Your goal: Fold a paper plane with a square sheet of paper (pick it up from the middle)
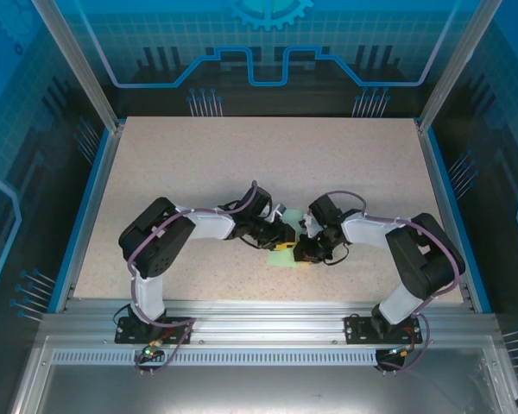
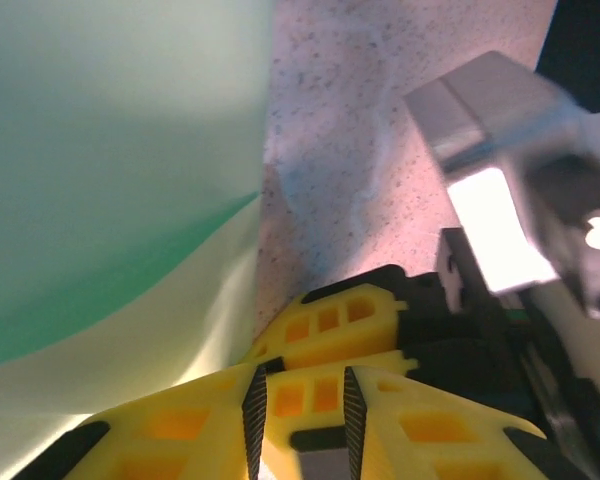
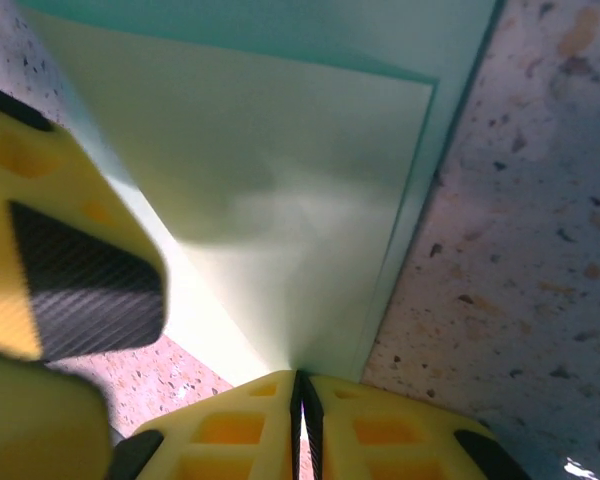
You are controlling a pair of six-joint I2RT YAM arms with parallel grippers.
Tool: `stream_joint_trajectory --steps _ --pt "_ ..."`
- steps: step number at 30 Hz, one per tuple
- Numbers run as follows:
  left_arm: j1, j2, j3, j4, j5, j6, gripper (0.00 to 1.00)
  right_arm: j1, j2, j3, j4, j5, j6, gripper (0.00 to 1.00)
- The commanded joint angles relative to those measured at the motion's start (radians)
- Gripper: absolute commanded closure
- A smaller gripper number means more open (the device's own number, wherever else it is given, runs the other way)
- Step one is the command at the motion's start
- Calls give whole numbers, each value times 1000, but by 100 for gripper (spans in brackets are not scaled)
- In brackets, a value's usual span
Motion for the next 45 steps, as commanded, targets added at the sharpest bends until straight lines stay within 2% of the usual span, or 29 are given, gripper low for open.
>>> stream_joint_trajectory --steps 1,11,24,36,42,45 --pt "-8 35 -13 -34 -38 3 70 1 52 -32 -15 52 -2 84" --pt "-5 66 -21 -15 -96 -14 74 1 48 -46 -12 62 3 85" --pt "56 65 -8 -91 -160 35 75 1 37 -46 -42 83 -6 87" --pt "82 79 -61 -3 -151 75 75 0 49 -52 -49 102 -2 89" --pt "92 78 -64 -44 -192 73 76 4 49 -52 -56 116 2 91" --pt "92 76 -46 -99 -201 59 81 11 44 -50 -62 122 4 91"
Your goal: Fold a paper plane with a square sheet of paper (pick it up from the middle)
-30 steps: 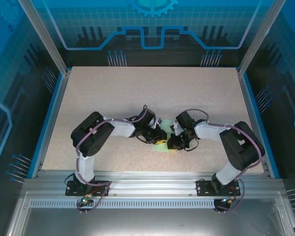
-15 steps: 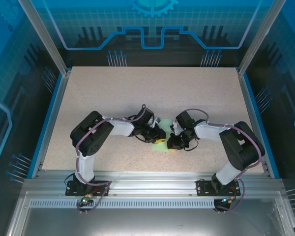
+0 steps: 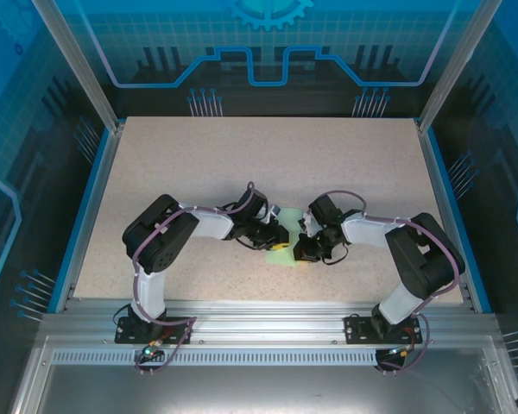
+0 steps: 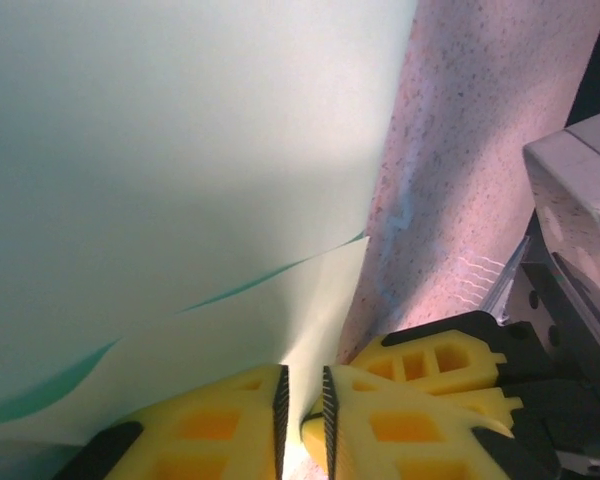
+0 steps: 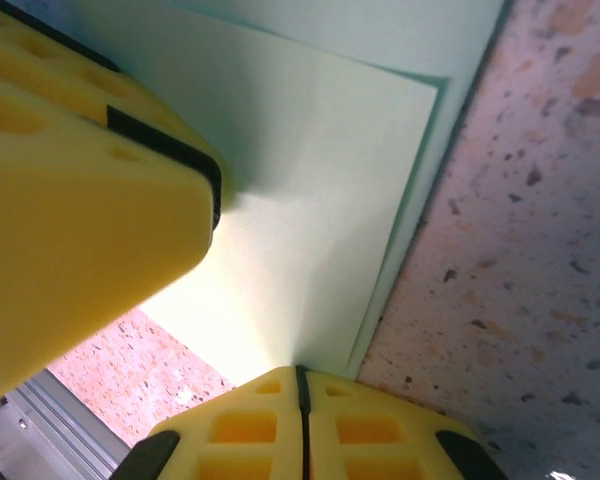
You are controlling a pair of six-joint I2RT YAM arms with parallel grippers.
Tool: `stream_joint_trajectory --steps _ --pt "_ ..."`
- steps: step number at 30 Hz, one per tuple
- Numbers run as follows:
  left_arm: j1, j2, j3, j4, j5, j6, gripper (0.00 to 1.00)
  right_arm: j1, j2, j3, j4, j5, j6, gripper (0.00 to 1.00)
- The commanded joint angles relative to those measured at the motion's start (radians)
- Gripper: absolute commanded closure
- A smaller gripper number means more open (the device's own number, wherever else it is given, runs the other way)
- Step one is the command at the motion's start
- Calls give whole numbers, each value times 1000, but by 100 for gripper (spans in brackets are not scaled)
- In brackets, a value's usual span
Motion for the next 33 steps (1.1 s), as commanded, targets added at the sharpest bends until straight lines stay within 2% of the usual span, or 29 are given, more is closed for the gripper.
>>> stream_joint_trajectory --steps 1,6,11,26,33 --pt "50 38 -9 -145 -160 17 84 11 40 -44 -90 123 4 91" --pt "43 41 44 -279 -228 32 84 17 40 -38 -92 127 6 91" --pt "36 39 70 -338 -273 38 83 20 46 -37 -92 132 4 91" --pt "37 60 156 -392 -279 88 76 27 53 -29 -106 150 6 92" --pt "69 67 172 -401 -285 107 74 26 55 -24 -115 157 4 92"
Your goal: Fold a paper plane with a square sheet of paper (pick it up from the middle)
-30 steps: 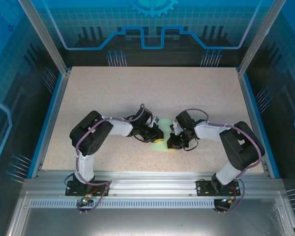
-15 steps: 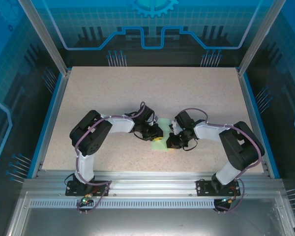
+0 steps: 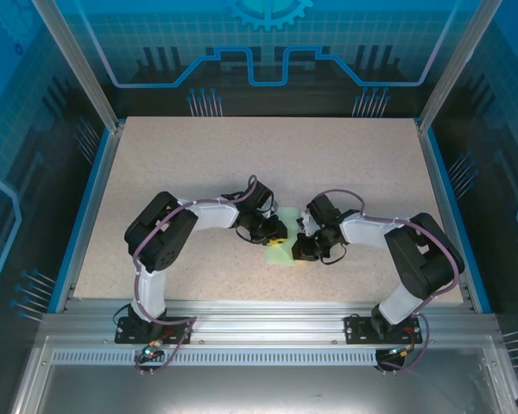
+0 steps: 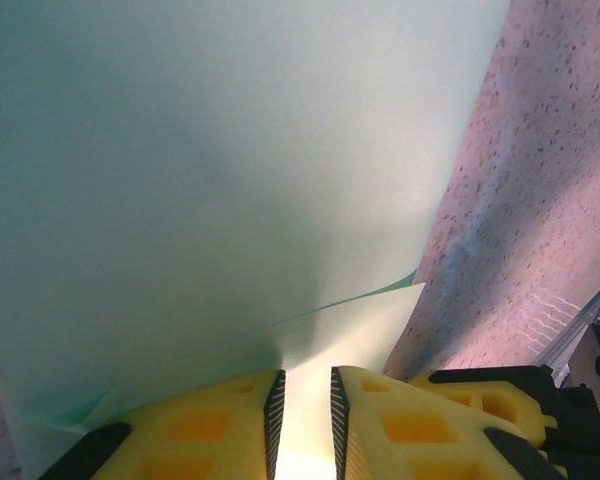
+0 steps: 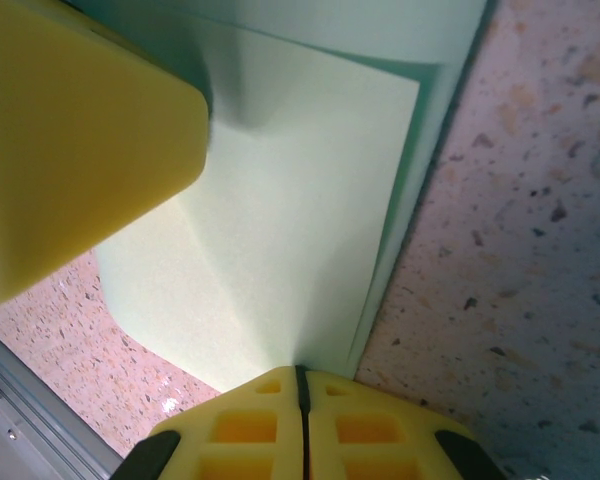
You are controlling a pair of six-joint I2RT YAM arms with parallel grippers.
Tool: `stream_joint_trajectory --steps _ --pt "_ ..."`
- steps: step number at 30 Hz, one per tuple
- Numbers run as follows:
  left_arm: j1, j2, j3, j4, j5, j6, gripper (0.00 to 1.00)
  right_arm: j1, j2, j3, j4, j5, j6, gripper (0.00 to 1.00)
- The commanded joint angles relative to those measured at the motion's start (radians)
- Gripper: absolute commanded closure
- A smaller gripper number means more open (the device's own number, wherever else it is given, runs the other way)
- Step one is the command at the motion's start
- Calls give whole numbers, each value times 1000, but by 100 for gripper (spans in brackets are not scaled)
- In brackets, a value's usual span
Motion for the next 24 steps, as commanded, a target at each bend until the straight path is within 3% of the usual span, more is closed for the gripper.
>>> stream_joint_trajectory --steps 1,24 --pt "68 48 1 -65 -158 34 74 12 56 -32 -131 132 4 92" --pt "143 44 16 -77 -150 109 72 12 58 -30 -128 130 11 92"
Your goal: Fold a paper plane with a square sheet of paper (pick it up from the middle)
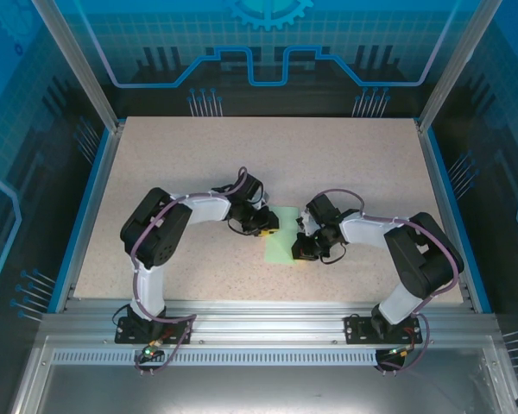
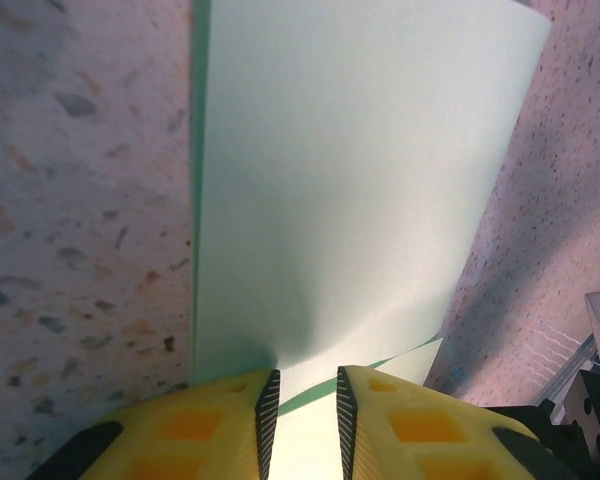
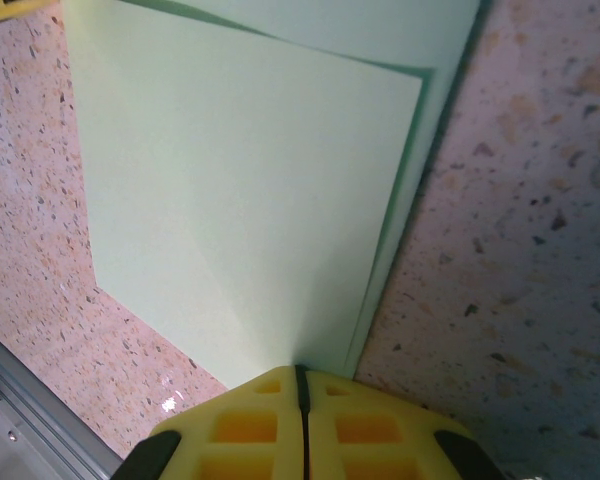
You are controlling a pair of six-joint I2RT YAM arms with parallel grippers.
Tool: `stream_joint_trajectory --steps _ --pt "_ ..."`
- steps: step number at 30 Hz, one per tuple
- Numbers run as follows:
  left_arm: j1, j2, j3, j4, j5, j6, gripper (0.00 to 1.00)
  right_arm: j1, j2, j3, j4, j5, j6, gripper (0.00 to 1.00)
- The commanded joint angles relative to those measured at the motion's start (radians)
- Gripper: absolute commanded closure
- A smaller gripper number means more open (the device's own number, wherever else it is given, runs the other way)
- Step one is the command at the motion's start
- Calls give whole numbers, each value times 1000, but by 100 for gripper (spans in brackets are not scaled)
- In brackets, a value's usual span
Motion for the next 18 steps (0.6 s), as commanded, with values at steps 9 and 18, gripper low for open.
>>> stream_joint_trajectory --steps 9,18 --pt "77 -46 25 -100 -106 64 70 12 50 -29 -130 127 5 92" --pt "27 -144 -56 -13 23 23 73 12 54 -11 -136 122 1 92"
